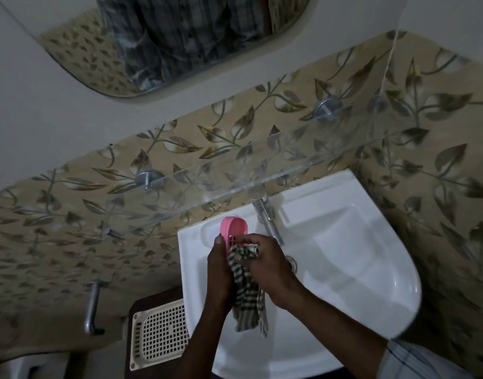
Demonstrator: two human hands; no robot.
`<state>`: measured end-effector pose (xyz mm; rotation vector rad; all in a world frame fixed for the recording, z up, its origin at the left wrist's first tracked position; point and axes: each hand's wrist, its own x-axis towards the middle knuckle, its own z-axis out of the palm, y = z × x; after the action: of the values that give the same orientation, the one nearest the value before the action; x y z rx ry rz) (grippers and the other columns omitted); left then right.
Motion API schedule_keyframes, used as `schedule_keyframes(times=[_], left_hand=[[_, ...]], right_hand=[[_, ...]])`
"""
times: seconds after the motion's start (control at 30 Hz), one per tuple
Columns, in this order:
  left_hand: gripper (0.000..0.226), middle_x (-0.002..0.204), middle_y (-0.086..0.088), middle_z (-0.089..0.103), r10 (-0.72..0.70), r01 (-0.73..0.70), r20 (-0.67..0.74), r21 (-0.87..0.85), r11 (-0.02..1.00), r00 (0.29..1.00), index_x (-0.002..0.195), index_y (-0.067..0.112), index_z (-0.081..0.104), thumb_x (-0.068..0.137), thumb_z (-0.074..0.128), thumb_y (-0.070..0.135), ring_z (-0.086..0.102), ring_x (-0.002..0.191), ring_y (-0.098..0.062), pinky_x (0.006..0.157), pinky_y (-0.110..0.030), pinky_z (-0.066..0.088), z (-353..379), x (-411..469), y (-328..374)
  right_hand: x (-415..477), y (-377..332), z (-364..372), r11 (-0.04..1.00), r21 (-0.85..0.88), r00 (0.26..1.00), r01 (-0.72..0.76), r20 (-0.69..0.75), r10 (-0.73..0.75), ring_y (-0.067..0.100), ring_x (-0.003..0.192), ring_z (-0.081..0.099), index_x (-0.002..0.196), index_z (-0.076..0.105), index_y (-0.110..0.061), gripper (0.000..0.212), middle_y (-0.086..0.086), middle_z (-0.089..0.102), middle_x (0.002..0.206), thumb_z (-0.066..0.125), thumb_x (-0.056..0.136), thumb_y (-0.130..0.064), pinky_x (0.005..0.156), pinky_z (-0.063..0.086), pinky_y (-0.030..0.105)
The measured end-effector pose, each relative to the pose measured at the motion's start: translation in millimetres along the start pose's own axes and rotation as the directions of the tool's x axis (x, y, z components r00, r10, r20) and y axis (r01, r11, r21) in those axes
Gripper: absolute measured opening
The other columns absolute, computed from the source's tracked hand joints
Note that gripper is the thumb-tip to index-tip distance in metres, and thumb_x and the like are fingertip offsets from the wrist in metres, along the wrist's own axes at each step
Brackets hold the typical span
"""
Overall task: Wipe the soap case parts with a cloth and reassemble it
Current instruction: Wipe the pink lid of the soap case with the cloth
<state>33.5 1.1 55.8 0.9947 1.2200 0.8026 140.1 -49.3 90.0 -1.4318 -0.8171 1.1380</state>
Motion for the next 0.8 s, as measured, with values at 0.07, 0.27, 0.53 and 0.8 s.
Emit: schedule_keyframes(times=[0.07,0.27,0.53,0.8], left_hand=[[0.05,0.088,-0.01,0.077,0.113,-0.116,0.046,0.087,0.989,0.993,0.09,0.02,0.076,0.102,0.038,0.05,0.072,0.086,-0.023,0.076,-0.035,0.059,-4,-2,-6],[0.048,0.105,-0.007,0.08,0.105,-0.107,0.037,0.04,0.993,0.994,0.11,0.021,0.077,0.098,0.045,0.054,0.076,0.094,-0.015,0.072,-0.022,0.059,-14,-8,-12],[0.071,0.117,-0.027,0.069,-0.259,0.25,0.036,-0.417,0.874,0.965,0.138,-0.002,0.054,0.1,0.035,0.055,0.066,0.101,-0.038,0.093,-0.05,0.05,-45,13,13],[0.078,0.104,-0.027,0.073,-0.399,0.524,0.353,-0.415,0.744,0.846,0.121,-0.004,0.064,0.055,0.094,0.024,0.074,0.084,-0.041,0.07,-0.055,0.062,-55,3,27]], right_hand=[[13,-7,-5,0.937,0.254,0.969,-0.238,-0.008,0.248,0.026,0.078,0.076,0.09,0.075,-0.007,0.011,0.011,0.078,0.082,0.067,0.083,-0.006,0.07,0.061,0.042],[33,-24,-27,0.576,0.674,0.852,-0.463,0.159,0.499,0.037,0.081,0.067,0.108,0.064,0.016,0.02,0.03,0.068,0.1,0.057,0.089,0.013,0.078,0.057,0.045],[33,-3,-30,0.964,-0.201,0.946,0.173,-0.24,-0.22,0.005,0.086,0.07,0.109,0.072,-0.019,0.025,-0.005,0.076,0.096,0.064,0.09,-0.005,0.074,0.055,0.013],[44,53,0,0.111,-0.452,0.429,0.885,0.7,-0.572,0.036,0.126,0.054,0.135,0.046,0.002,0.051,0.025,0.058,0.134,0.049,0.084,0.006,0.11,0.042,0.042]])
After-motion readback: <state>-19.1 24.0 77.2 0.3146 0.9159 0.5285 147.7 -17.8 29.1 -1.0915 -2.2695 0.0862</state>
